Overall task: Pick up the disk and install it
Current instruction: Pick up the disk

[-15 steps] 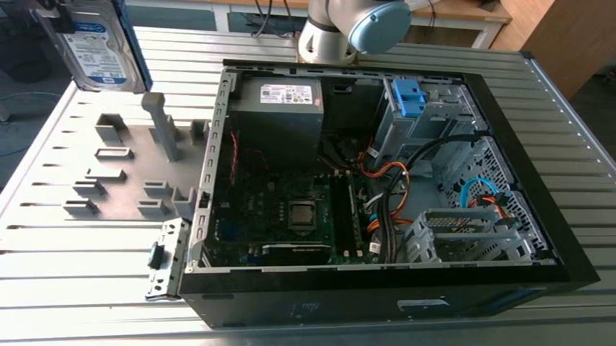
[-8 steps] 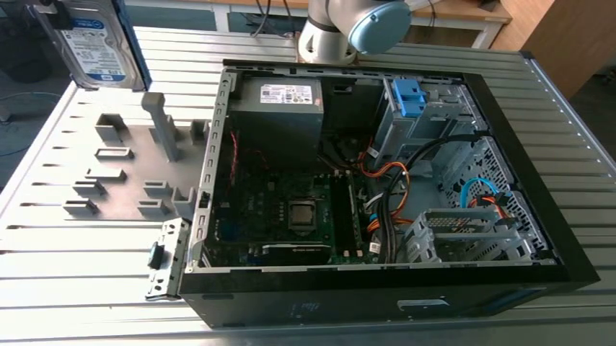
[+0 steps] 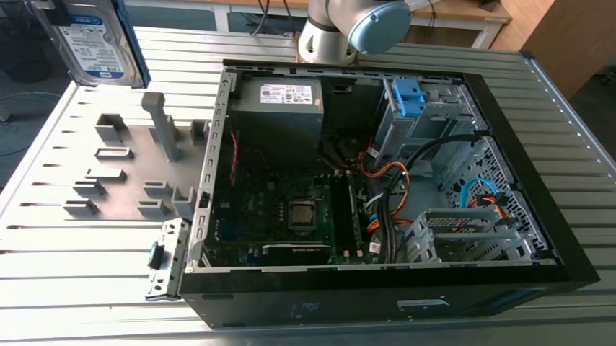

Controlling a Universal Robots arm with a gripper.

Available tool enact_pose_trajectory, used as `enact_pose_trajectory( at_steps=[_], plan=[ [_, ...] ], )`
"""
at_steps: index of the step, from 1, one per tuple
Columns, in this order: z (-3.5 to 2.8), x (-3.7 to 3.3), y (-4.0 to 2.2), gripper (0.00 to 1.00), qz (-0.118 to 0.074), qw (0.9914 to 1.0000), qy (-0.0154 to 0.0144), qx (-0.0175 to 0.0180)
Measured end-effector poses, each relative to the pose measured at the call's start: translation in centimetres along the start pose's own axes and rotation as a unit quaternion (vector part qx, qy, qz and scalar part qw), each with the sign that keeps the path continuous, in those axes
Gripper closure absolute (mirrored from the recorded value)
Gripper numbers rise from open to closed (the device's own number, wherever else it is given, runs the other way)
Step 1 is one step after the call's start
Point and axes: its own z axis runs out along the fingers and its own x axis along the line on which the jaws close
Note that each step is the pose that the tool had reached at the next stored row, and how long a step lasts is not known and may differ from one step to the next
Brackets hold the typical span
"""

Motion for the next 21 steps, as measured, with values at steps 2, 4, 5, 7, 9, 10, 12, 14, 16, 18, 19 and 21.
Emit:
enact_pose_trajectory(
  at_steps=[2, 4, 5, 7, 9, 10, 12, 14, 16, 18, 19, 21],
  plan=[
    [-0.16, 0.0, 0.0, 0.64, 0.0, 1.0, 0.0, 0.0],
    [-0.33, 0.0, 0.0, 0.64, 0.0, 1.0, 0.0, 0.0],
    [-0.42, 0.0, 0.0, 0.64, 0.0, 1.0, 0.0, 0.0],
    [-0.59, 0.0, 0.0, 0.64, 0.0, 1.0, 0.0, 0.0001],
    [-0.76, 0.0, 0.0, 0.64, 0.0, 1.0, 0.0, 0.0],
    [-0.85, 0.0, 0.01, 0.64, 0.0, 1.0, 0.0, 0.0],
    [-1.0, -0.01, 0.0, 0.64, 0.0, 1.0, 0.0, 0.0],
    [-1.16, -0.01, 0.0, 0.64, 0.0, 1.0, 0.0, 0.0],
    [-1.32, -0.01, 0.0, 0.64, 0.0, 1.0, 0.0, 0.0],
    [-1.5, -0.01, 0.0, 0.64, 0.0, 1.0, 0.0, 0.0],
    [-1.57, -0.01, 0.01, 0.64, 0.0, 1.0, 0.0, 0.0],
    [-1.73, -0.01, 0.0, 0.64, 0.0, 1.0, 0.0, 0.0]
  ],
)
